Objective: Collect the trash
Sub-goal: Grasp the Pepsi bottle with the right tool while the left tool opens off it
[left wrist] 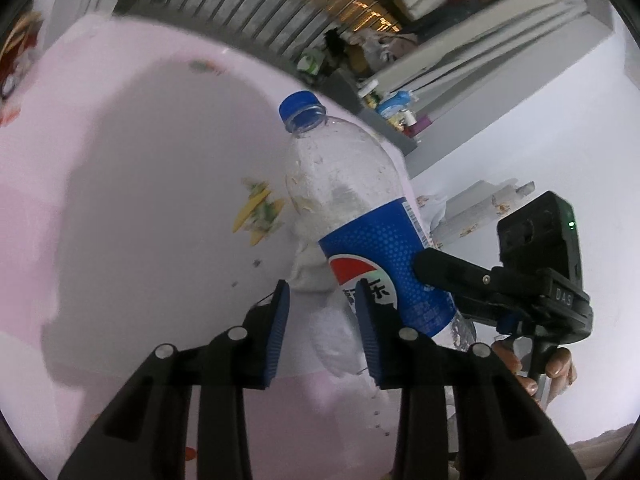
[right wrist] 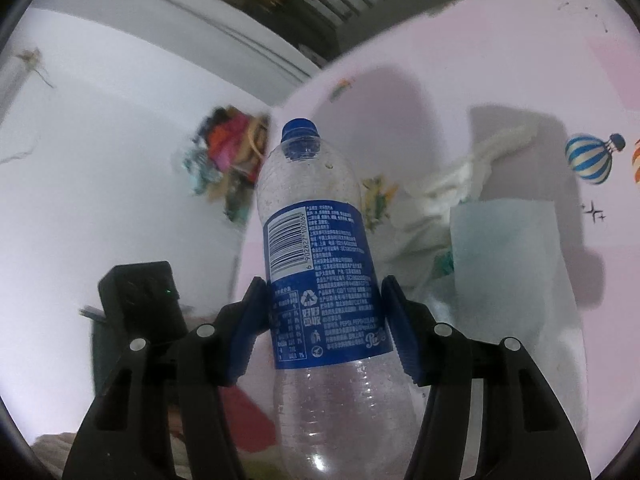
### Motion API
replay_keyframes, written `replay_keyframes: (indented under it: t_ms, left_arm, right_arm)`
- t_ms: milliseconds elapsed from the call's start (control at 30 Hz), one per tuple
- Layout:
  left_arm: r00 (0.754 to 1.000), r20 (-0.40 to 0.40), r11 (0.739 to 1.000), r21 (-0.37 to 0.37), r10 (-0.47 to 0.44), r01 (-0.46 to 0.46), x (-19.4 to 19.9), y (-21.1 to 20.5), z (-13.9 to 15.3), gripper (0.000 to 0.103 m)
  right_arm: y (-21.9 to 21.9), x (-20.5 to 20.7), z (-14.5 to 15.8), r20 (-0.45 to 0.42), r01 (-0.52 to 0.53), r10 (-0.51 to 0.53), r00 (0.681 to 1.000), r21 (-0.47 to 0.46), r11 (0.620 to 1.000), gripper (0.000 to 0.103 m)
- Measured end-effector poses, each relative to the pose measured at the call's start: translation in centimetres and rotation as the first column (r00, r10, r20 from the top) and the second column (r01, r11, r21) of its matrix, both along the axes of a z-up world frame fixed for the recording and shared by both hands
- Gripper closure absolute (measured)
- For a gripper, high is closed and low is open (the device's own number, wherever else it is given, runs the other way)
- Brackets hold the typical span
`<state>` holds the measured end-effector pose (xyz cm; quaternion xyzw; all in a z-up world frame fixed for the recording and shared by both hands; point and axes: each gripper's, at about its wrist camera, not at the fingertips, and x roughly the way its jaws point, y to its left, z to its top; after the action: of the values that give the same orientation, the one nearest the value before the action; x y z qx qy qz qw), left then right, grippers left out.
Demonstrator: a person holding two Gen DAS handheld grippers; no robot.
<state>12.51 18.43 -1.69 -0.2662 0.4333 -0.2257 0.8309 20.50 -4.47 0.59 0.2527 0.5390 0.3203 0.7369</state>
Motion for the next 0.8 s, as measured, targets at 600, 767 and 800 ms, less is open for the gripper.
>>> replay_keyframes:
  t_ms: [600,767,800]
  left_arm:
    - [0.940,0.051,0.938,0.102,-0.339,0.332,2.6,-16.7,3.8,0.071]
    - [0.921,-0.058,0.910,0.144,-0.385,0.390,2.9,-19.8,0.5,0.071]
    - [0.920,-0.060,0.909,0.143,-0.388,0.392,3.1,-19.7,0.3,0.071]
  right_arm:
    - [-17.1,-7.6,1.6,0.048,0.296,-0.304,0.951,0.131,0.946,0.047]
    - [-18.9,-8.7,-1.9,-0.025,0.348,-0.347,0.937,0.083,0.934,0.047]
    - [-19.0,-9.0,-2.3,-0.008,0.361,-0.360,0.933,0.031,0.932,0.047]
